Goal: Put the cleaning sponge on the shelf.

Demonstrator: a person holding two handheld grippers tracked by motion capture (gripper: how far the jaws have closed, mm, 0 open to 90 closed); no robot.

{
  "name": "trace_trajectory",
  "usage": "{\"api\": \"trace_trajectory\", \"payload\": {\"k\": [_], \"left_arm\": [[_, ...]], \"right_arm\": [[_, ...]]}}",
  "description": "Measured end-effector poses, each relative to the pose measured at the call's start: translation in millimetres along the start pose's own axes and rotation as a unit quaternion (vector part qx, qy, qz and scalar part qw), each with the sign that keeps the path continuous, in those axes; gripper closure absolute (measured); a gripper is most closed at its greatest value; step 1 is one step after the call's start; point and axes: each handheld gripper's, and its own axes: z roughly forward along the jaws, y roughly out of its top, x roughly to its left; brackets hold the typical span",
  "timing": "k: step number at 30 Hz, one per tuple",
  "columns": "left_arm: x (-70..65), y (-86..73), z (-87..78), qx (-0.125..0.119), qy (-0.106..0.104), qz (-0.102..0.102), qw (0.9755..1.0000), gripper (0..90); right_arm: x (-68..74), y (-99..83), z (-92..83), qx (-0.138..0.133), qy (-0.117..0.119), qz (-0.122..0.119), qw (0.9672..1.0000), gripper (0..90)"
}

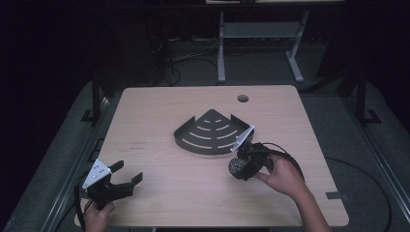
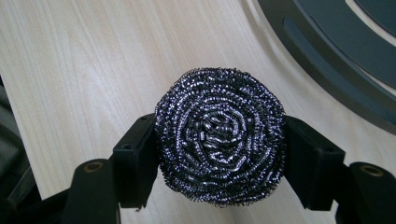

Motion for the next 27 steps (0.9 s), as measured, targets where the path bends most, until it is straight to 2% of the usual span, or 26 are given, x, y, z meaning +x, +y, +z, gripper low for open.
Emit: {"api": "trace_trajectory", "payload": {"k": [11,27], "left_arm": [[-1.8,1.0,1.2,0.001,-0.001,0.004,1.0000,13.3],[-3.0,2.0,2.0,0.002,-0.001,0.007,1.0000,13.3]], "right_arm": [[-9.1,6.4,-9.4,-0.006,0.005,0.003,1.0000,32.9],[-21.8,22.9,-10.3,0.000,0.015,0.006,0.9999,32.9]]}}
